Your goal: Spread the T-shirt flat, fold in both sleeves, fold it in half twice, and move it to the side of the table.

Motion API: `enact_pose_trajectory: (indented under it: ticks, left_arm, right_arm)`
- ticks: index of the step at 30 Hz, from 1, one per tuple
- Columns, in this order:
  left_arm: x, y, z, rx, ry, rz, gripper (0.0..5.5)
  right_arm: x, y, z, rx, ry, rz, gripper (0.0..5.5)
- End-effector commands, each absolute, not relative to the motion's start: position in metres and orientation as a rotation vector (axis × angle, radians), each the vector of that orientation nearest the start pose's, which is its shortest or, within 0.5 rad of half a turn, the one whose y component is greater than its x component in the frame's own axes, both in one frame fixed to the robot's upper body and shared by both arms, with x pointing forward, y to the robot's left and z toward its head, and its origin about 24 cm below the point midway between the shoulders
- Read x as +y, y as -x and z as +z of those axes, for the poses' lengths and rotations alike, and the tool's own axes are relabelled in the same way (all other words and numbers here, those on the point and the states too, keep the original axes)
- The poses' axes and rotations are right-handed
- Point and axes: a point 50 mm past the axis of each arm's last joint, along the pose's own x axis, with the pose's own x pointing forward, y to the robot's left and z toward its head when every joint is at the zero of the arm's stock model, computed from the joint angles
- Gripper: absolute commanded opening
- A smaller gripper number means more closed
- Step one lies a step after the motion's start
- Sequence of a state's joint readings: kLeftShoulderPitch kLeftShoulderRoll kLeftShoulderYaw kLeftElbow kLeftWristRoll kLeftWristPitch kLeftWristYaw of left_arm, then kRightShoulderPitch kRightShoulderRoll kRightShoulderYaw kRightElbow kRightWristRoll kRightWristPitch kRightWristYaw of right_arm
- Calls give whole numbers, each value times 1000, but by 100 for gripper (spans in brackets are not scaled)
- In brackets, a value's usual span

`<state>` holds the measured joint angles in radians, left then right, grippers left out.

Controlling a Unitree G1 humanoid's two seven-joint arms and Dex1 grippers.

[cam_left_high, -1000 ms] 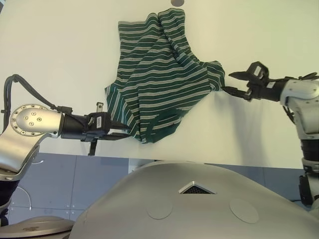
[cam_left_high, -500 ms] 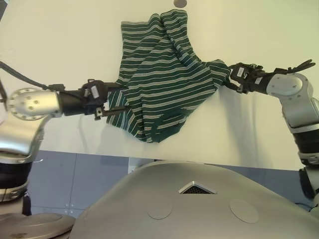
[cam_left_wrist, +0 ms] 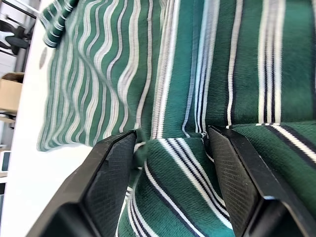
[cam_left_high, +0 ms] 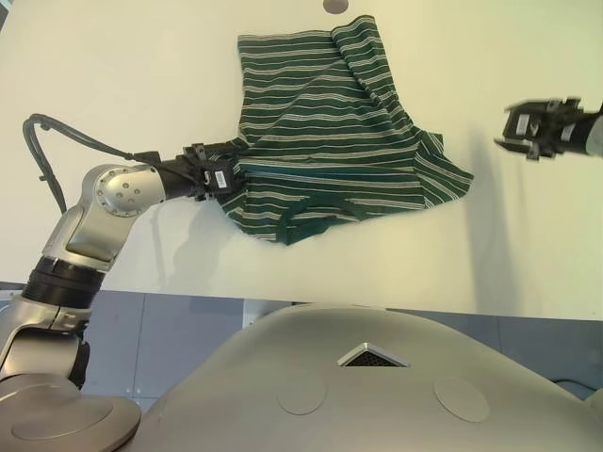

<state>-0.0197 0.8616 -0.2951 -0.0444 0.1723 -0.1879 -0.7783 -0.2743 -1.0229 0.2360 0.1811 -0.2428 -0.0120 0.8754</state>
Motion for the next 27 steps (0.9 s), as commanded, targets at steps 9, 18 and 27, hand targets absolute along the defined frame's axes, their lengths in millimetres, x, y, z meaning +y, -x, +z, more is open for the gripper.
enact_pose_trajectory:
  ticks: [9,18,27]
  left_arm:
    - [165,-220,79,204,-690,-1248,267]
    - [158,-229,17,342,-751,-1276,271]
    - [152,-245,5,313,-841,-1276,271]
  right_arm:
    - [-214,-187,90,501,623,1299,256]
    - [-204,-193,46,543,765,1370,204]
    - [-204,-272,96,494,335,1358,14]
